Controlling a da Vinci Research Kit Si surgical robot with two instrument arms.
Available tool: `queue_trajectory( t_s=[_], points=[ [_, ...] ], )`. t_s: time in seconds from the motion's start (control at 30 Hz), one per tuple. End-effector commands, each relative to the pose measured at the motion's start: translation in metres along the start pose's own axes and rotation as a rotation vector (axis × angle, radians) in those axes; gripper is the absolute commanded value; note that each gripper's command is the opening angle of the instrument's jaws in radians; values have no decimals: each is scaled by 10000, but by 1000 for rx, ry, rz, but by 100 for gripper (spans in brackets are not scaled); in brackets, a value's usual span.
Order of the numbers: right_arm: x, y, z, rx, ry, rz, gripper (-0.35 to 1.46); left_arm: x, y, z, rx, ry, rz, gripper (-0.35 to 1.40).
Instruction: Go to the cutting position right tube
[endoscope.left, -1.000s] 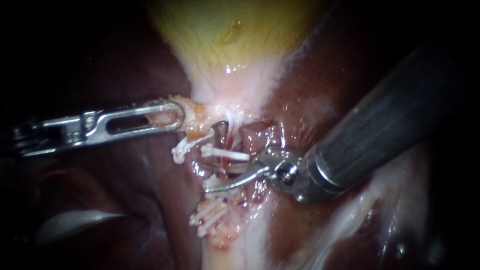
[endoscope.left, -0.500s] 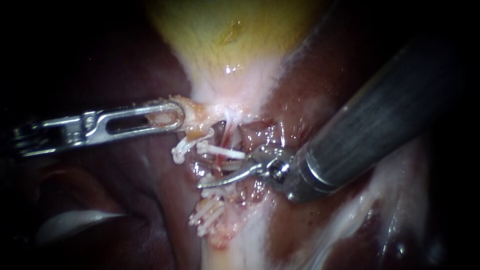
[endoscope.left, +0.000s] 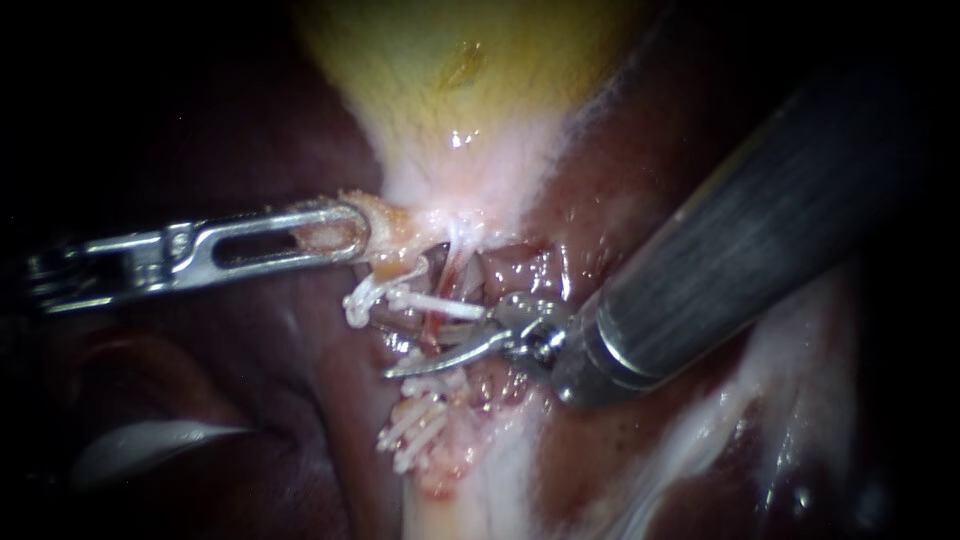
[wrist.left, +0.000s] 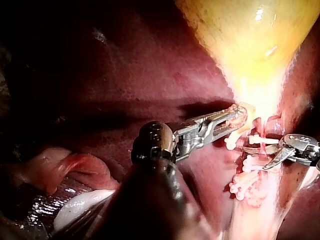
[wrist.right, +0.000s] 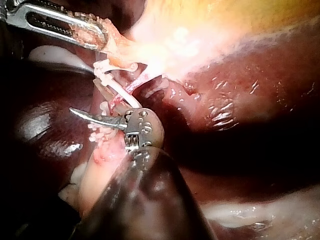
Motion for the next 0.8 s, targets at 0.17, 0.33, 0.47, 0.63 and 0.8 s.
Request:
queue_trajectory(
  t_s=[0.17,0.33,0.47,0.63,0.8],
  points=[
    [2,2,3,7,17,-2,143,0,0,0,0,0,0,-35],
    [3,2,5,8,19,-2,143,0,0,0,0,0,0,-35],
    [3,2,5,6,21,-2,143,0,0,1,0,-1,0,-35],
    [3,2,5,6,21,-2,143,0,0,1,0,-1,0,-35],
    [3,2,4,6,21,-2,143,1,0,1,0,-1,0,-35]
  ],
)
